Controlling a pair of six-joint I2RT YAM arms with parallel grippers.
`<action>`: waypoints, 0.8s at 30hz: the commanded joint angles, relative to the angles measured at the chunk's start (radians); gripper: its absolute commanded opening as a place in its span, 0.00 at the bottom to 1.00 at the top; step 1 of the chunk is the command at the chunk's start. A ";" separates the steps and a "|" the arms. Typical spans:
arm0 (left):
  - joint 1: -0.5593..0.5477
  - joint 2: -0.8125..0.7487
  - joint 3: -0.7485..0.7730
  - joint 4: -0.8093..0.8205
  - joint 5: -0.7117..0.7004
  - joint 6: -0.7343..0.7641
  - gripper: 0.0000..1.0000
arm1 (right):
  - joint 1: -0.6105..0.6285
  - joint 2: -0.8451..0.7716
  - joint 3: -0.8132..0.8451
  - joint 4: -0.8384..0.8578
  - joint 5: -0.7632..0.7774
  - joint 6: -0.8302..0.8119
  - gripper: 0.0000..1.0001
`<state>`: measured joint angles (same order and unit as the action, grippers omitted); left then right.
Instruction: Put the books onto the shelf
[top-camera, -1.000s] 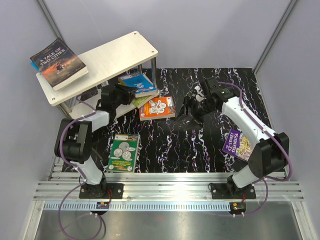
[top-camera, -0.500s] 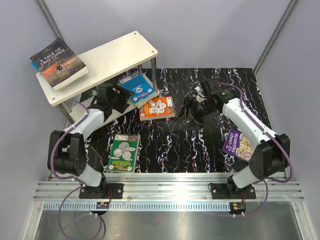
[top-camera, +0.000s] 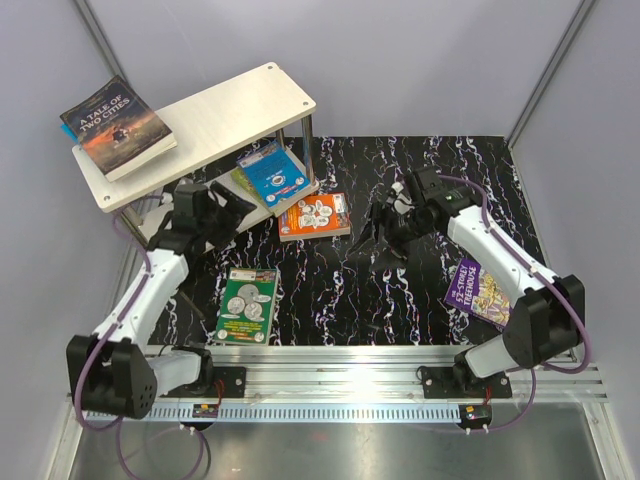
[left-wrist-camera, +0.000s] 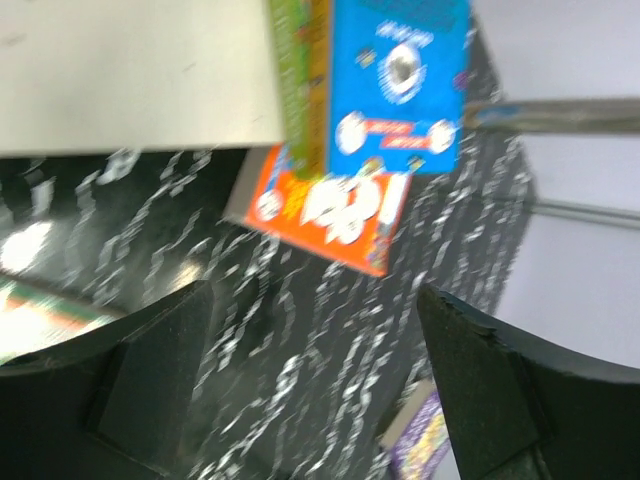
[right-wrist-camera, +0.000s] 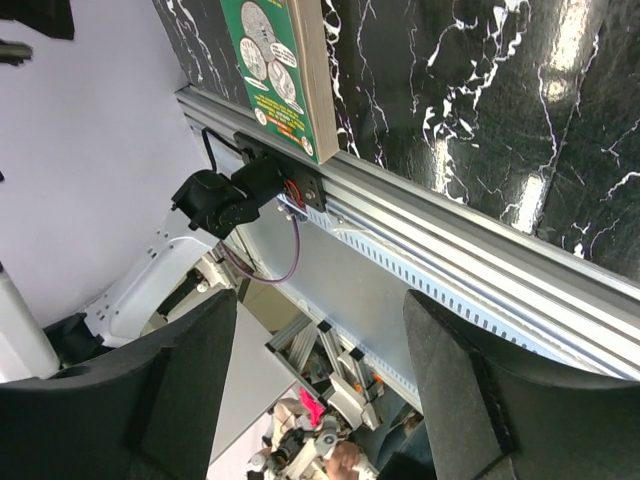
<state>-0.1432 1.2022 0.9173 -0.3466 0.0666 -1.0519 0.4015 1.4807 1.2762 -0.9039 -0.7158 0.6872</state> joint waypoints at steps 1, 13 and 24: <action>0.005 -0.082 -0.043 -0.136 -0.054 0.150 0.91 | 0.008 -0.042 -0.034 0.037 -0.030 0.023 0.75; 0.005 -0.214 -0.233 -0.420 -0.199 0.309 0.89 | 0.008 -0.125 -0.193 0.126 -0.047 0.092 0.76; 0.004 0.002 -0.250 -0.413 -0.197 0.282 0.82 | 0.008 -0.180 -0.242 0.151 -0.031 0.127 0.76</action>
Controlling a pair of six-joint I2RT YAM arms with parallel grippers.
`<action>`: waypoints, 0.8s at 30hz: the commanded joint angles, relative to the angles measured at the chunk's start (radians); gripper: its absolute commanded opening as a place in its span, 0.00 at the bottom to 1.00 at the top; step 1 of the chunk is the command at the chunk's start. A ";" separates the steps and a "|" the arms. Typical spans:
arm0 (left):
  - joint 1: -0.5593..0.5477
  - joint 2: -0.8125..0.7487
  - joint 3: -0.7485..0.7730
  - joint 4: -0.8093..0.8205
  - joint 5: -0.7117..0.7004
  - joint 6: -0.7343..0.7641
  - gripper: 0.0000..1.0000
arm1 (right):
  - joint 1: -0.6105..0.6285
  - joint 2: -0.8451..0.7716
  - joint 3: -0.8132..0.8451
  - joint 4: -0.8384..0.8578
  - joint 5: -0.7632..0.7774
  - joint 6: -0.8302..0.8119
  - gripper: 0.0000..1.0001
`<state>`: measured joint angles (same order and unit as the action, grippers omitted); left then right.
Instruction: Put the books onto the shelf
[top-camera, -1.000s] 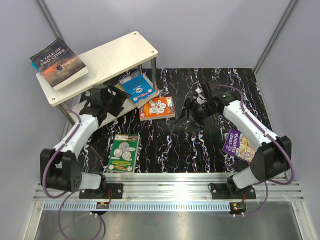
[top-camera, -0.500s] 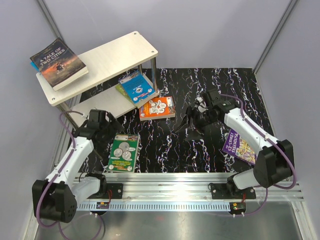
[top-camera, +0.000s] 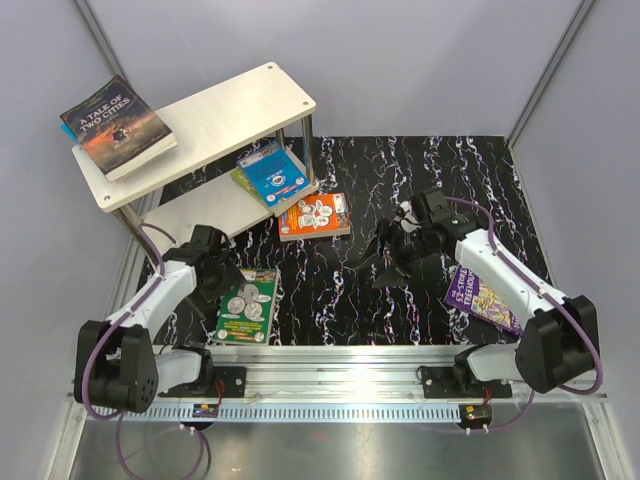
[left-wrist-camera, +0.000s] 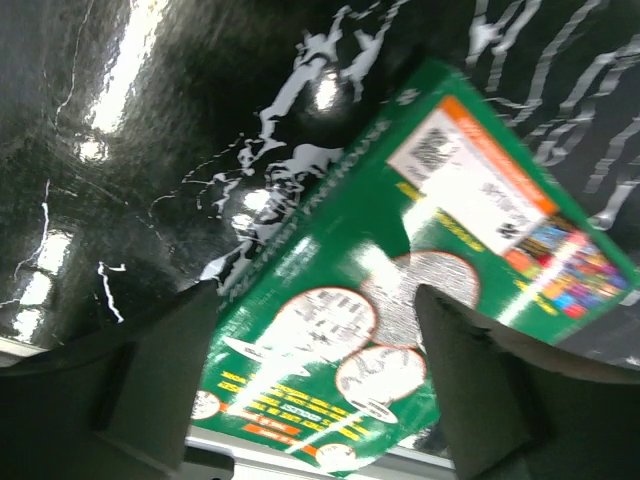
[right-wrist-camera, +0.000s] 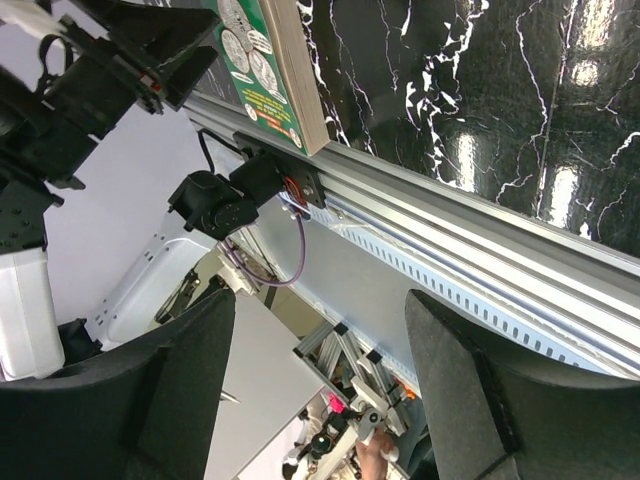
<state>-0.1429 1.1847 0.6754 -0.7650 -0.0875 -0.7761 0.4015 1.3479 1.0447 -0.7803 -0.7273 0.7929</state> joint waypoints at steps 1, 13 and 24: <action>0.003 0.030 -0.013 0.012 -0.040 0.009 0.80 | 0.007 -0.053 -0.024 0.036 -0.020 0.026 0.76; -0.153 0.111 -0.126 0.176 0.069 -0.139 0.75 | 0.008 -0.044 -0.141 0.134 -0.008 0.028 0.78; -0.475 0.341 0.048 0.290 0.157 -0.353 0.76 | 0.167 0.219 -0.293 0.588 0.034 0.111 0.82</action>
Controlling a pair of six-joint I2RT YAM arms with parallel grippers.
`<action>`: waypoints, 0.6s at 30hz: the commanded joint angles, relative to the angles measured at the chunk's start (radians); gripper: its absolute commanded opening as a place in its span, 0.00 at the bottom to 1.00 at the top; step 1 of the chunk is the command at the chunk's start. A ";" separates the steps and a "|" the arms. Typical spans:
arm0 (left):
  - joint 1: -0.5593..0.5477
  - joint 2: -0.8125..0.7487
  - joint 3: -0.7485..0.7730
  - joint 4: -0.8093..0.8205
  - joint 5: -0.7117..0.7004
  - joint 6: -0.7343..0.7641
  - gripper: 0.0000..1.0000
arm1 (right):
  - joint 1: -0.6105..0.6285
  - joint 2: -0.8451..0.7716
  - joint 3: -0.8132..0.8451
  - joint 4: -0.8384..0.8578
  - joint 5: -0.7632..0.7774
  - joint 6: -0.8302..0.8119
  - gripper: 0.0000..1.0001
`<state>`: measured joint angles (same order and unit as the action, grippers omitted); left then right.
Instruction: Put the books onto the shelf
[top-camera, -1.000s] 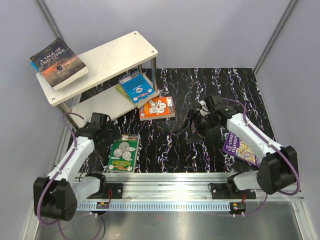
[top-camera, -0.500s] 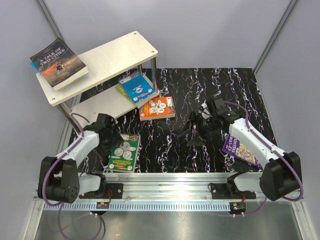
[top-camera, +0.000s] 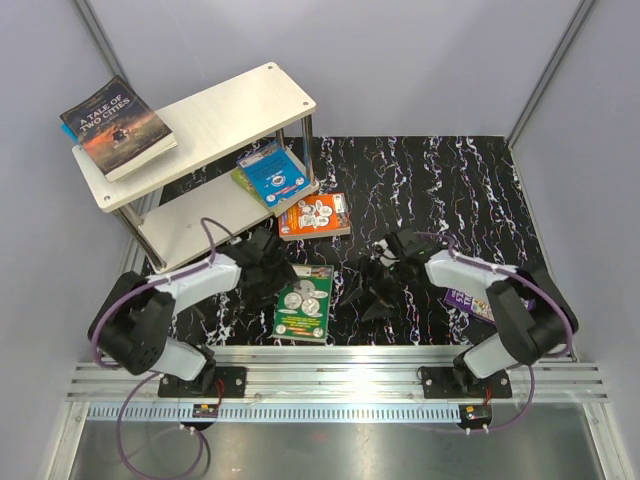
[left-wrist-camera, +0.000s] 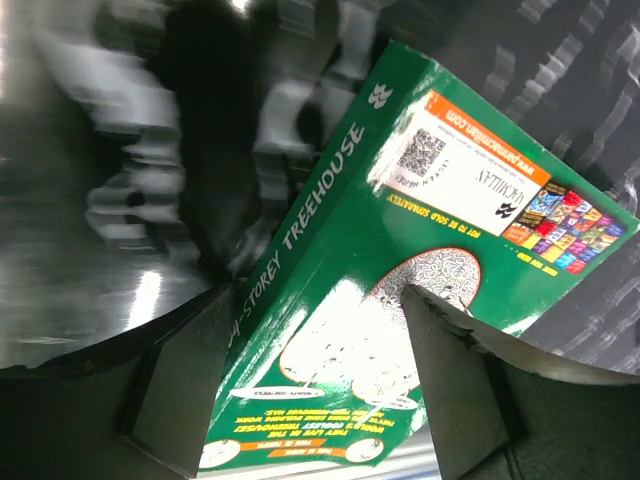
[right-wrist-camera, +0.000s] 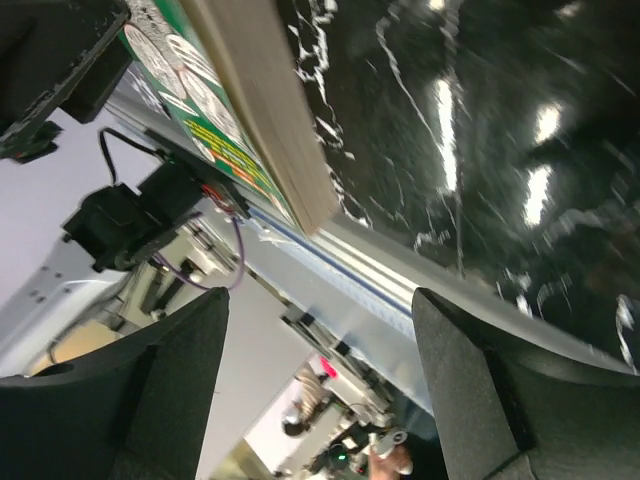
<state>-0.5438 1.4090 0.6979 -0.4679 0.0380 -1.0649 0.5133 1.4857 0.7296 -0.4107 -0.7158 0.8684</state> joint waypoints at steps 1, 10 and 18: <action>-0.090 0.139 0.053 -0.012 0.033 -0.063 0.76 | 0.069 0.111 0.028 0.242 0.027 0.038 0.81; -0.183 0.193 0.134 0.133 0.149 -0.181 0.75 | 0.108 0.268 0.010 0.431 0.012 0.069 0.70; -0.255 0.144 0.074 0.298 0.203 -0.237 0.70 | 0.106 0.118 0.109 0.230 0.064 -0.031 0.00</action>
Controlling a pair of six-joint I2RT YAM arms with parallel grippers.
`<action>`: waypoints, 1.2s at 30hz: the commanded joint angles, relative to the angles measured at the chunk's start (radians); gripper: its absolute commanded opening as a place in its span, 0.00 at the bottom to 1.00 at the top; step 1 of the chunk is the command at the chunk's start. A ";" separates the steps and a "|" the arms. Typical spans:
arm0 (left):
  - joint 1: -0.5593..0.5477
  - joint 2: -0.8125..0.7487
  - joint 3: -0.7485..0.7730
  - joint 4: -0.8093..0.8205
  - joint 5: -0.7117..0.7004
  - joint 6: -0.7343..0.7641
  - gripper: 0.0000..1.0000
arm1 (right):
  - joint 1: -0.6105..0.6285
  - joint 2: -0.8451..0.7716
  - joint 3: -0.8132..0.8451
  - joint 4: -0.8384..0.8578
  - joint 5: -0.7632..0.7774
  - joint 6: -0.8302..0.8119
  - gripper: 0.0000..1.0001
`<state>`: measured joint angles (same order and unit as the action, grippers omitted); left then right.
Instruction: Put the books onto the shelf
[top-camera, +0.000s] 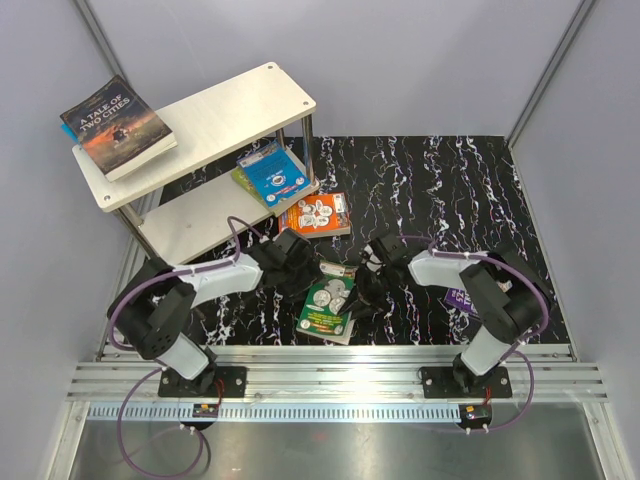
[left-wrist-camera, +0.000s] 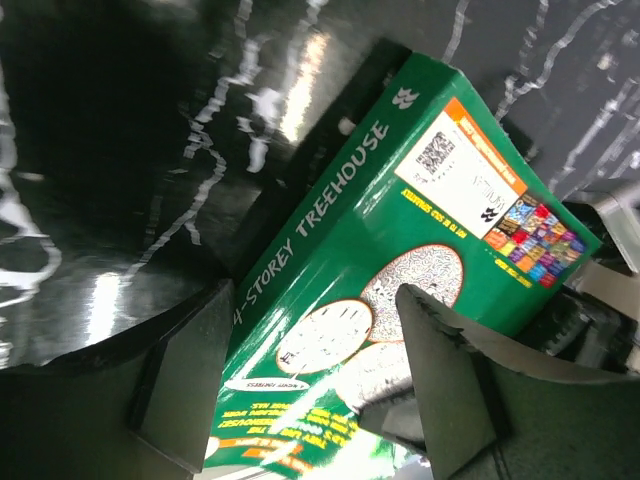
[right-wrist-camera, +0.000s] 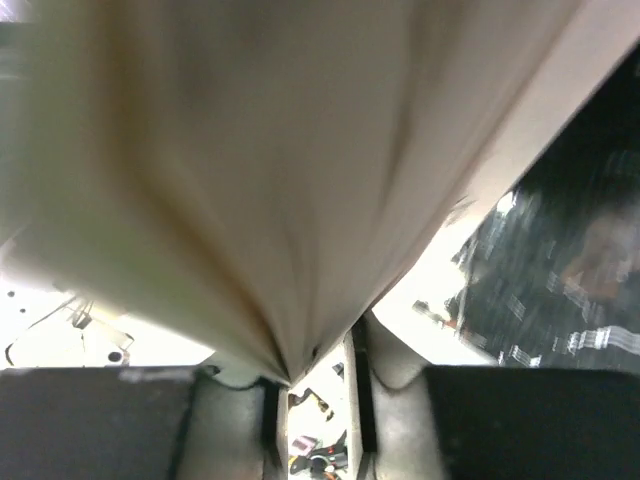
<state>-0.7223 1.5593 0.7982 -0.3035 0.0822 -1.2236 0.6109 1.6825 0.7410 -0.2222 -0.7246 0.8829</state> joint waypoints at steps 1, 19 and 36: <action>-0.080 -0.018 -0.031 0.138 0.160 -0.077 0.70 | 0.009 -0.113 0.106 0.026 0.077 -0.051 0.00; 0.080 -0.455 -0.471 0.654 0.254 -0.080 0.77 | -0.066 -0.406 0.212 -0.298 0.025 -0.156 0.00; 0.054 -0.386 -0.539 1.169 0.406 -0.140 0.77 | -0.154 -0.388 0.182 -0.172 -0.162 -0.068 0.00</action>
<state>-0.6559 1.1328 0.2005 0.7372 0.4347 -1.3708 0.4561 1.3052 0.9051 -0.4911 -0.7937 0.7979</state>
